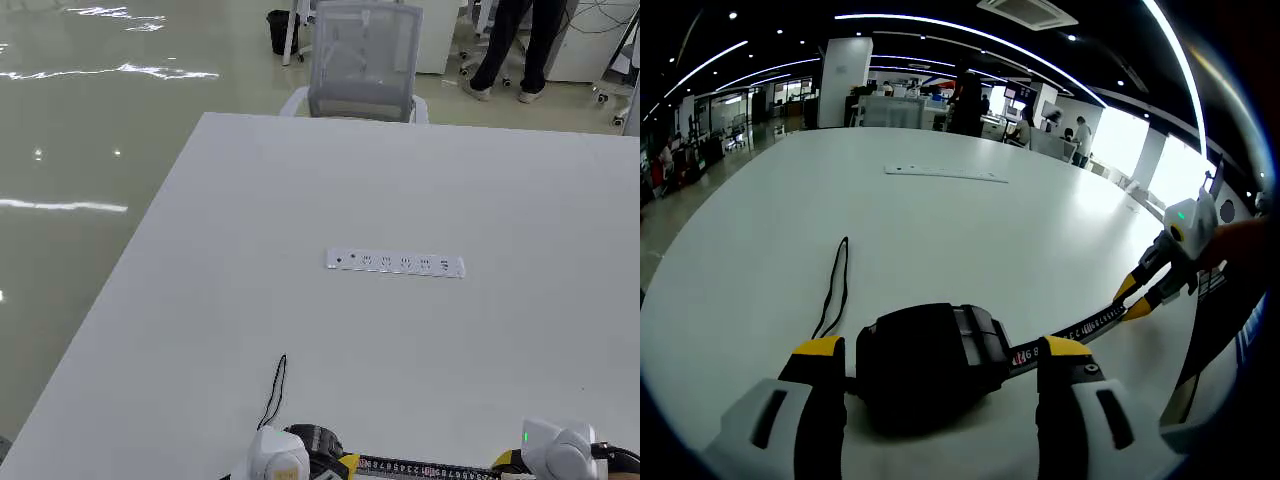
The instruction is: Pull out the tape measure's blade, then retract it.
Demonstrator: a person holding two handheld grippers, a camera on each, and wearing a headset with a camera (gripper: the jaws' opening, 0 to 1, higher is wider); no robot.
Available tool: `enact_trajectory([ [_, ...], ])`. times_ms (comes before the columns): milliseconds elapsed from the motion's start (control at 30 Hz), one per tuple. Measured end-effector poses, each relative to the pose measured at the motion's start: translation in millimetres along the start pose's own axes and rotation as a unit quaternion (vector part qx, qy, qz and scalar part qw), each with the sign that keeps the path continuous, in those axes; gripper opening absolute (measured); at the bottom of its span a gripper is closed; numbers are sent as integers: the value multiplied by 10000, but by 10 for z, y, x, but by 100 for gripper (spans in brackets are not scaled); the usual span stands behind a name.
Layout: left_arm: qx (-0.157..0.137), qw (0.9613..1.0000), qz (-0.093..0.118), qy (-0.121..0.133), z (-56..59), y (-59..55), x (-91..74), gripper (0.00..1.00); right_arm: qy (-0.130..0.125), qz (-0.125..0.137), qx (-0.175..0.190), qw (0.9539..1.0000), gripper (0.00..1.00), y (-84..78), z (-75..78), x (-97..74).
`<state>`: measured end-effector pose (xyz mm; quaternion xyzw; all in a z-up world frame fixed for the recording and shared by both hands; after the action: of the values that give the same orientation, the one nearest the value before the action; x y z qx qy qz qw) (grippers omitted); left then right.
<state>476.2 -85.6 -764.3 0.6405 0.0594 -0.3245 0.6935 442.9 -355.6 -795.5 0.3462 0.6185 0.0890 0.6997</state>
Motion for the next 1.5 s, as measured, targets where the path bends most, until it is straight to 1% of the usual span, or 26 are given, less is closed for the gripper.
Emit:
enact_trajectory([
  [133,-63,10000,48,41,9,7,32,72,-17,-53,-58,10000,15,1,-3,-1],
  [200,-230,9997,25,109,3,-12,61,71,-13,-53,-25,10000,15,-5,-2,-4],
  [233,-314,9994,53,163,-2,-3,63,71,-14,-54,-13,10000,15,-11,2,0],
  [333,-304,9994,52,179,0,-1,64,72,0,-59,-35,10000,15,-8,2,2],
  [367,-234,9995,36,185,0,-8,63,72,4,-64,-69,10000,15,-11,3,4],
  [500,-322,9992,-12,230,-14,-48,75,71,9,-93,-128,9999,15,2,-5,-5],
  [600,-351,9990,-22,271,-9,-46,96,73,12,-120,-142,9998,15,-18,6,13],
  [667,-202,9992,-104,335,-29,-67,105,70,10,-131,-145,9998,15,-8,-2,3],
  [700,-193,9991,-114,371,-42,-76,112,68,7,-136,-142,9998,15,3,-9,-7],
  [733,-257,9989,-100,389,-56,-71,111,67,4,-139,-136,9998,15,4,-11,-6],
  [767,-395,9985,-80,379,-53,-62,108,67,0,-142,-122,9998,15,4,-12,-7],
  [867,-247,9989,-116,368,-50,-66,117,68,5,-156,-141,9998,15,2,-13,-5],
  [933,-197,9990,-144,378,-50,-76,126,68,21,-174,-181,9997,14,4,-16,-2],
  [1033,-9,9989,-219,415,-42,-82,124,68,29,-205,-201,9996,14,-6,-15,7],
  [1267,4,9988,-136,466,-59,-76,106,66,15,-228,-164,9996,14,-4,-21,1],
  [1367,51,9987,-180,481,-63,-81,105,65,25,-225,-168,9996,14,2,-30,0],
  [1500,145,9987,-170,449,-62,-82,101,64,48,-262,-210,9994,14,-2,-34,7],
])
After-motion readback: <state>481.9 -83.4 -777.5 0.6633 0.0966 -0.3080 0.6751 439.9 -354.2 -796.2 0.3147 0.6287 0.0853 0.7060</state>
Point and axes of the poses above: the centre of the closed fingertips' face, and the gripper's own axes: x roughly forward along the fingers, z roughly to its right, y roughly out of its top, the point moved 2 cm from there along -x, roughly backward along the fingers, and after that the axes turned 8 degrees about z, right-handed, at the moved point
